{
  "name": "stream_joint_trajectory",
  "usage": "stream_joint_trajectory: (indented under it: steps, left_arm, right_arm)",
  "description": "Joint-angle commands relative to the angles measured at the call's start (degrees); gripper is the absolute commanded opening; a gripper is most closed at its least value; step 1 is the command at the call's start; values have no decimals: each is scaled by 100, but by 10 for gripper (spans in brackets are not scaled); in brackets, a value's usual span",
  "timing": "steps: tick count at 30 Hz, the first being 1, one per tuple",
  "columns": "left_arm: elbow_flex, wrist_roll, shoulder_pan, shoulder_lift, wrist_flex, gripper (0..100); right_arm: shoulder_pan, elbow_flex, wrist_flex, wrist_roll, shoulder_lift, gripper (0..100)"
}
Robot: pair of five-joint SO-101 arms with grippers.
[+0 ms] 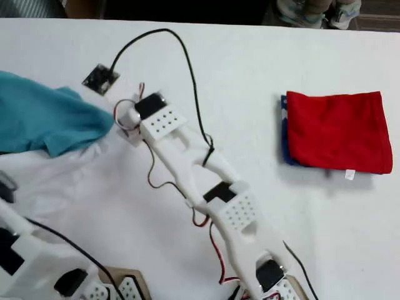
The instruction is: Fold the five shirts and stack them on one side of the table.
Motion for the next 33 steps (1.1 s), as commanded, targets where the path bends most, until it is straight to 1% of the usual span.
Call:
stream_joint_trajectory:
  steps: [1,5,9,11,13,16,21,23,26,30,33]
  left_arm:
    - [-259,105,571,-369,404,218]
    - [-207,141,905,-325,431,218]
    - [-207,141,1020,-316,448,216]
    - [-198,132,1143,-316,448,194]
    - [-145,132,1213,-308,457,172]
    - [101,123,1213,-316,387,190]
    - [602,-220,1081,-316,-193,203]
    - [778,-237,1081,-316,-360,205]
    - [963,-237,1090,-316,-615,206]
    - [1095,-273,1090,-308,-844,207]
    - [1305,-563,1081,-308,-993,204]
  right_arm:
    - [110,-686,681,-44,-48,191]
    - [505,-1231,1437,-26,-57,191]
    - [1042,-1943,2062,-26,-57,191]
    - [1305,-2268,2273,-26,-57,191]
    - [1604,-2444,2316,-26,-75,191]
    - [2026,-2462,2316,-26,-277,191]
    - [2589,-2418,2334,-18,-778,191]
    - [2730,-2171,2334,44,-1138,191]
    - [2791,-1248,2352,343,-1930,191]
    - [2818,721,2360,703,-3547,190]
    - [2888,2374,2352,1064,-4989,190]
